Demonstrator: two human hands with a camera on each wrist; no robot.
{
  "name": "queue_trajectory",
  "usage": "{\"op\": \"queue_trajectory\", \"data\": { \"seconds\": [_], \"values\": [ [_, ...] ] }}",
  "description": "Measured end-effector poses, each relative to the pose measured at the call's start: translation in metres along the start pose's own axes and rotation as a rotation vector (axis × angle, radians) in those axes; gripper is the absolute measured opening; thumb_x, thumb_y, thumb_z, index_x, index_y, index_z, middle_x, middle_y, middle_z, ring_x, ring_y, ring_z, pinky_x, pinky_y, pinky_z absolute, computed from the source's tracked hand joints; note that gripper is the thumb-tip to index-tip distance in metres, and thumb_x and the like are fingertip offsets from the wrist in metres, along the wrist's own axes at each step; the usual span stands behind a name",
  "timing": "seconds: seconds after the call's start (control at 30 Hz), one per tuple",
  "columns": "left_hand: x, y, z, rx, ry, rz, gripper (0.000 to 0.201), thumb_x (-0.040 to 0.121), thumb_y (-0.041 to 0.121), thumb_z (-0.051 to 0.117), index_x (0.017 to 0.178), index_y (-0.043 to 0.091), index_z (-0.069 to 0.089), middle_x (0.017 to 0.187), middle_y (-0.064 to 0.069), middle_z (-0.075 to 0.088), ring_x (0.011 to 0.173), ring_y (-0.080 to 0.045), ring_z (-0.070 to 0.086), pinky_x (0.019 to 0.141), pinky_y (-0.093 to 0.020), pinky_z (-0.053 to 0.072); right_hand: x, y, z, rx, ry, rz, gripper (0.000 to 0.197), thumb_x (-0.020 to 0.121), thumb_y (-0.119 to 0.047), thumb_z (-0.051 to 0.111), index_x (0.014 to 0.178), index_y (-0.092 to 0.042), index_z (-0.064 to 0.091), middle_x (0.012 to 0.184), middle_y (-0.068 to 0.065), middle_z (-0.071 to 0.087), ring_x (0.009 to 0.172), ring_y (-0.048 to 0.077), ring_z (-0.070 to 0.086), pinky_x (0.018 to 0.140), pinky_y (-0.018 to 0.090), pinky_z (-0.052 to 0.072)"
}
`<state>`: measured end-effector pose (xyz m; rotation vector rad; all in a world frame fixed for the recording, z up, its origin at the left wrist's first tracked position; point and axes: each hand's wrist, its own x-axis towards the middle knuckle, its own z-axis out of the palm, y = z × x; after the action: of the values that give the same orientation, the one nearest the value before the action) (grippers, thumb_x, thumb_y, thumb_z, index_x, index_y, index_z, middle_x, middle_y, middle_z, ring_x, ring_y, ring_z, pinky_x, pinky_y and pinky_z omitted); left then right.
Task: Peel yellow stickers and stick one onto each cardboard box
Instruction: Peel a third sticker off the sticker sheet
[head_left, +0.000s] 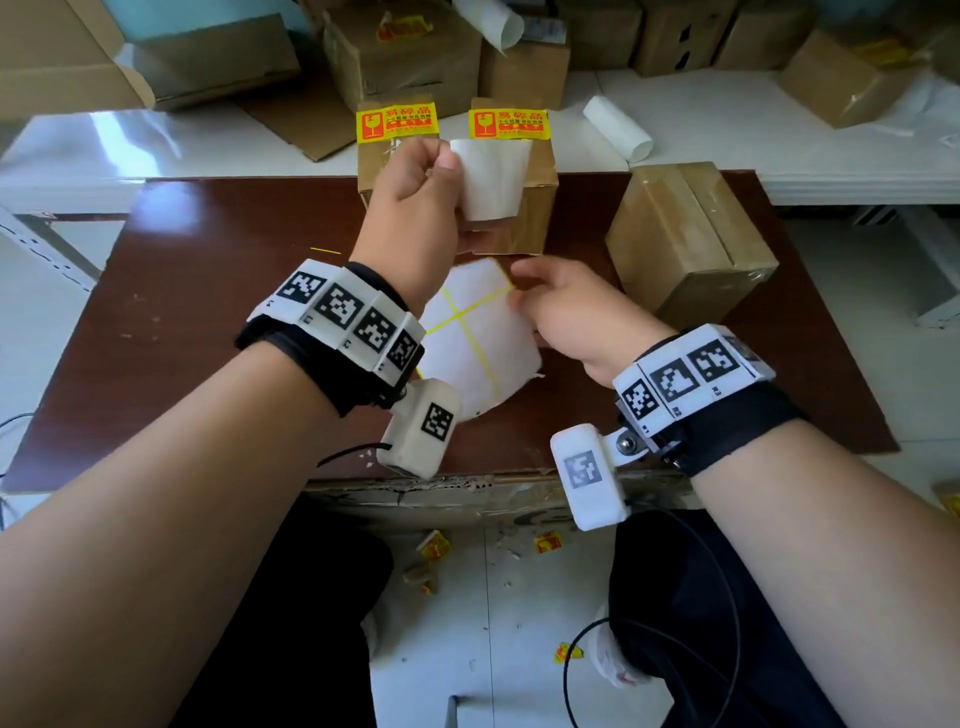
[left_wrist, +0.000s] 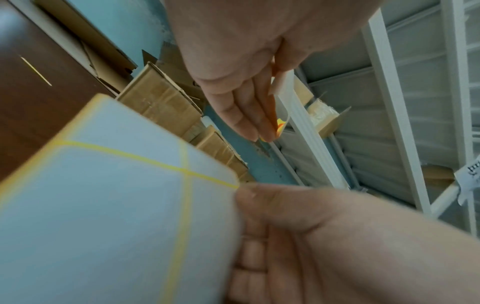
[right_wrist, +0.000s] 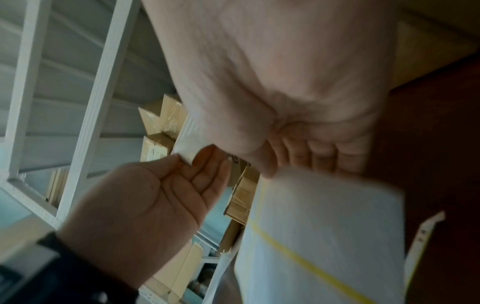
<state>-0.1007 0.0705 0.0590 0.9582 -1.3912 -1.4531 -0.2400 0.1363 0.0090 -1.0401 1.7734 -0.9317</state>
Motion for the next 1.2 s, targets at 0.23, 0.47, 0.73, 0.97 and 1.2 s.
{"op": "queue_trajectory", "data": {
  "seconds": [0.23,0.47,0.73,0.97,1.2],
  "values": [
    [-0.003,0.006,0.004,0.061,0.063,-0.005,0.021,0.108,0.024,0.040,0.093,0.021,0.054,0.126,-0.034,0.065,0.109,-0.048,0.071,0.085,-0.056,0.065,-0.017,-0.022,-0.018,0.234,0.152,-0.064,0.026,0.109,-0.006,0.052,0.118,-0.025,0.067,0.113,0.003,0.076,0.101,0.019,0.075,0.101,0.037,0.060],
    [-0.010,-0.011,0.036,0.440,-0.086,0.195,0.015,0.105,0.026,0.046,0.099,0.018,0.058,0.080,0.008,0.059,0.072,-0.007,0.056,0.072,-0.030,0.046,-0.040,-0.026,-0.032,0.665,0.122,-0.147,0.018,0.112,-0.024,0.060,0.118,-0.013,0.073,0.125,0.016,0.078,0.110,0.028,0.079,0.101,0.043,0.063],
    [-0.019,-0.014,0.075,0.613,-0.198,0.324,0.032,0.078,0.026,0.067,0.110,0.023,0.070,0.139,-0.010,0.056,0.137,-0.028,0.053,0.115,-0.041,0.044,-0.034,-0.012,-0.058,0.510,0.219,-0.183,0.016,0.105,-0.011,0.064,0.111,-0.019,0.076,0.110,0.013,0.081,0.097,0.019,0.075,0.081,0.036,0.060],
    [-0.014,-0.014,0.085,0.562,-0.154,0.323,0.024,0.086,0.013,0.082,0.109,0.020,0.076,0.119,0.001,0.069,0.106,-0.007,0.066,0.091,-0.017,0.049,-0.039,-0.006,-0.083,0.242,0.287,-0.188,0.031,0.108,-0.011,0.056,0.103,-0.037,0.073,0.083,-0.011,0.071,0.071,0.001,0.067,0.061,0.020,0.054],
    [-0.005,-0.012,0.081,0.325,0.030,0.184,0.023,0.092,0.004,0.076,0.095,0.023,0.064,0.089,0.006,0.072,0.079,-0.006,0.070,0.073,-0.022,0.061,-0.040,0.005,-0.093,0.133,0.327,-0.285,0.022,0.107,-0.011,0.062,0.118,-0.025,0.075,0.099,0.003,0.082,0.082,0.013,0.082,0.063,0.020,0.055]
  ]
}}
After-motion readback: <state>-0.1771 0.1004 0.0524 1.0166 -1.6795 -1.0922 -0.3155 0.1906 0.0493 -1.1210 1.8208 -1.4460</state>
